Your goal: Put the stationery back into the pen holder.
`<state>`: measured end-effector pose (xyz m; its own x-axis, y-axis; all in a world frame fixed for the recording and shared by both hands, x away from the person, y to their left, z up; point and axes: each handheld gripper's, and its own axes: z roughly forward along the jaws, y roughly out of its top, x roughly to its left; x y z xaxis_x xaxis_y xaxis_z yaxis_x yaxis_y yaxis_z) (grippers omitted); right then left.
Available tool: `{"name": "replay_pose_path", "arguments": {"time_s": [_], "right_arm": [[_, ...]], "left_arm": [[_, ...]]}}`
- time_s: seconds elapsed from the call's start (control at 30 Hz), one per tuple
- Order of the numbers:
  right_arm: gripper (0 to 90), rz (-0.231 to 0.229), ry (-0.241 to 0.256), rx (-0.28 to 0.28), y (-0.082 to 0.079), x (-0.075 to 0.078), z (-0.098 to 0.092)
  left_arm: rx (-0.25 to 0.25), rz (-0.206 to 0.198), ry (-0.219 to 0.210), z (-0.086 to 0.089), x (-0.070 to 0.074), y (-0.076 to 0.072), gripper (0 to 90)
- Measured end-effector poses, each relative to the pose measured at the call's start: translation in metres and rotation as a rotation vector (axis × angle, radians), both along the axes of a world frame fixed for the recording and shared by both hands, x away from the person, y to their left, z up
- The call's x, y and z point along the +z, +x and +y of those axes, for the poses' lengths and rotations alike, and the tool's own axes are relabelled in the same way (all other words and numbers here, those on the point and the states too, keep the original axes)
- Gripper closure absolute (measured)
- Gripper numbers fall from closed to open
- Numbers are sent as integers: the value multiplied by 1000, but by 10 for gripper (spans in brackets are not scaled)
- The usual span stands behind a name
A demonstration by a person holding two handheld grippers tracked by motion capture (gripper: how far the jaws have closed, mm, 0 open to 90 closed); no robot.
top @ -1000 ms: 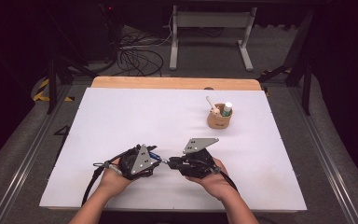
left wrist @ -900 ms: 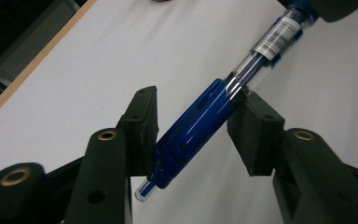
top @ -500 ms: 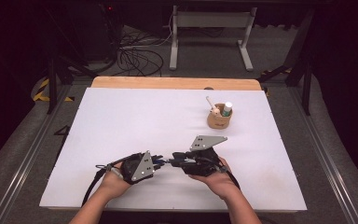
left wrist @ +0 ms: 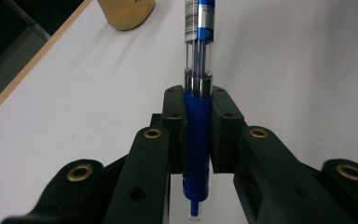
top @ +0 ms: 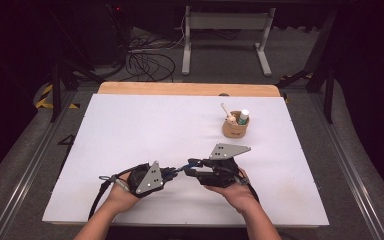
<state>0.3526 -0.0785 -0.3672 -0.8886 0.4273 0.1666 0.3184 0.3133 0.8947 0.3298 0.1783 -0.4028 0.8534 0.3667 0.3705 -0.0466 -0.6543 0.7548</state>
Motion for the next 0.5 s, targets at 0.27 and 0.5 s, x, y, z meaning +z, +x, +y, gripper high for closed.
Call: {"name": "replay_pose_path", "arguments": {"time_s": [0.27, 0.5], "right_arm": [[716, 28, 78, -13, 2, 0, -4], [772, 54, 139, -19, 4, -5, -3]], "left_arm": [[1, 21, -18, 1, -2, 3, 793], [17, 40, -20, 1, -3, 5, 792]]}}
